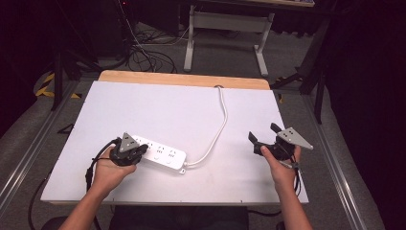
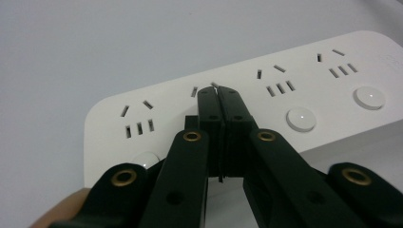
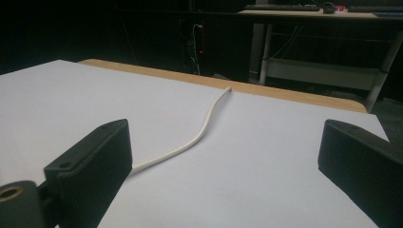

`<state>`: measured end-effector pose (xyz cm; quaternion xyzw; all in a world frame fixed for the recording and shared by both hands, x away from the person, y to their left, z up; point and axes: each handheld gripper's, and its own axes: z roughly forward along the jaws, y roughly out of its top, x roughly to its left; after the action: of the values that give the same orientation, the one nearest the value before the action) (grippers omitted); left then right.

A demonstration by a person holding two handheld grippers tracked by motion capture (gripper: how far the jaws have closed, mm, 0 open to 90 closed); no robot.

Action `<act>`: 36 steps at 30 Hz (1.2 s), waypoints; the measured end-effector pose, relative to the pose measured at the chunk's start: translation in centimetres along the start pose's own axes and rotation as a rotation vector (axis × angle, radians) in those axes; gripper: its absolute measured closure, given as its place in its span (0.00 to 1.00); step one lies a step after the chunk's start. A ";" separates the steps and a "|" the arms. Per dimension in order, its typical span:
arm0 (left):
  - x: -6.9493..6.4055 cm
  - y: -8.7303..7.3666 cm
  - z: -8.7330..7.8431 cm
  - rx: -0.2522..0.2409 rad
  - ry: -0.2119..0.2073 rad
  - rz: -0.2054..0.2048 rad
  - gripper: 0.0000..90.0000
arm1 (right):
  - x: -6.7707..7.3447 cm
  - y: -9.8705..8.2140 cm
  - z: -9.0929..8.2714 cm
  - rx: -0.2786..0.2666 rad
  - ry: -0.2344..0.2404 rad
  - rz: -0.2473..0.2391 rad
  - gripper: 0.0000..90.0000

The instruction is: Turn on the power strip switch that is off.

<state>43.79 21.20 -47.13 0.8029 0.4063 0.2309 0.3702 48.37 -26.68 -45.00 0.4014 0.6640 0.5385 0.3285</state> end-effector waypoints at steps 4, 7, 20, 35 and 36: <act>0.3 0.1 -0.4 -0.063 -0.001 -0.031 0.98 | 0.0 0.0 0.0 0.001 -0.001 -0.002 0.05; 0.5 0.1 -0.7 -0.101 0.003 -0.046 0.98 | -0.1 0.0 0.0 0.003 -0.002 0.001 0.05; 1.8 0.2 -3.0 -0.383 0.107 -0.123 0.93 | -0.1 0.0 0.0 0.004 -0.004 -0.001 0.05; 3.3 -0.2 -5.0 -0.482 0.165 -0.208 0.85 | -0.1 0.0 -0.1 0.004 -0.006 0.002 0.05; 3.6 -0.3 -5.3 -0.488 0.174 -0.216 0.84 | -0.1 0.0 0.0 0.004 -0.005 0.002 0.05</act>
<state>42.10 26.44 -43.85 0.6192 0.4521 0.3492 0.5388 48.38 -26.79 -44.97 0.4041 0.6639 0.5364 0.3290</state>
